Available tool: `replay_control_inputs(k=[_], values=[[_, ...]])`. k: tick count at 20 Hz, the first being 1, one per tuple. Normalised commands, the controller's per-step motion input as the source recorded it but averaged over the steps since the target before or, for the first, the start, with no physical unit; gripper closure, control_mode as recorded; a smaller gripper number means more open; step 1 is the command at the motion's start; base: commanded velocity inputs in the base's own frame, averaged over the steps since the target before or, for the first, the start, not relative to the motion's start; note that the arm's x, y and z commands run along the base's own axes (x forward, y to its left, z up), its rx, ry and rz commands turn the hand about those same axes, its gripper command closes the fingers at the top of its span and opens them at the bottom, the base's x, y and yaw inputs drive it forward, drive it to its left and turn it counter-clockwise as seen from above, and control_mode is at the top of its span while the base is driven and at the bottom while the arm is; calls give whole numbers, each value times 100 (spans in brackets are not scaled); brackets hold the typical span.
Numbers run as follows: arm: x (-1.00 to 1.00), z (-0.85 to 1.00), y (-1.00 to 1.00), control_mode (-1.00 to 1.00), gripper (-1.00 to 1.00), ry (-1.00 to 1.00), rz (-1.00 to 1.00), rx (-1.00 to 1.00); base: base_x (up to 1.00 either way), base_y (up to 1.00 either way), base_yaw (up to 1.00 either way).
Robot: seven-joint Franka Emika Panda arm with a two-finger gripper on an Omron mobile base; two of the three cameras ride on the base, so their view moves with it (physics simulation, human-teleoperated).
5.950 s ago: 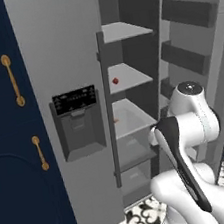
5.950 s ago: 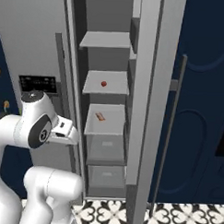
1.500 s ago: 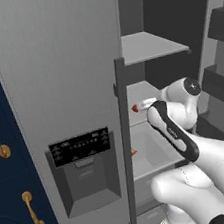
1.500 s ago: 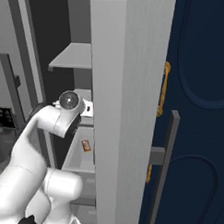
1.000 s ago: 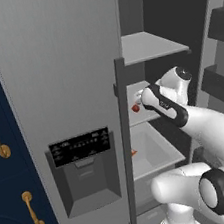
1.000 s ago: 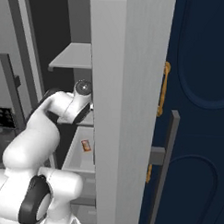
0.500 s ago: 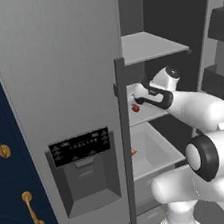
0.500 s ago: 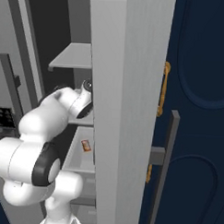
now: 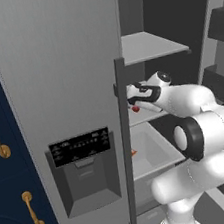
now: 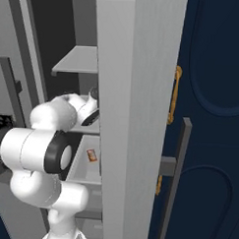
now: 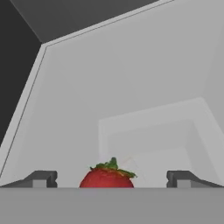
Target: Take the strawberry from the fridge and place it on top of the pancake, located on the dining counter.
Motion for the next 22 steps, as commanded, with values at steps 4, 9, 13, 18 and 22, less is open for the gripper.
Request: replay_control_inputs(k=[4, 9, 13, 18, 22], values=[[31, -36, 0, -100, -100, 2, 0, 0, 0, 0, 0], [15, -32, 0, -100, -100, 1, 0, 0, 0, 0, 0], [-6, -31, 3, -100, -100, 5, 0, 0, 0, 0, 0], [-3, -21, 14, -100, -100, 6, 0, 0, 0, 0, 0], [-13, -20, 15, -100, -100, 3, 0, 0, 0, 0, 0]])
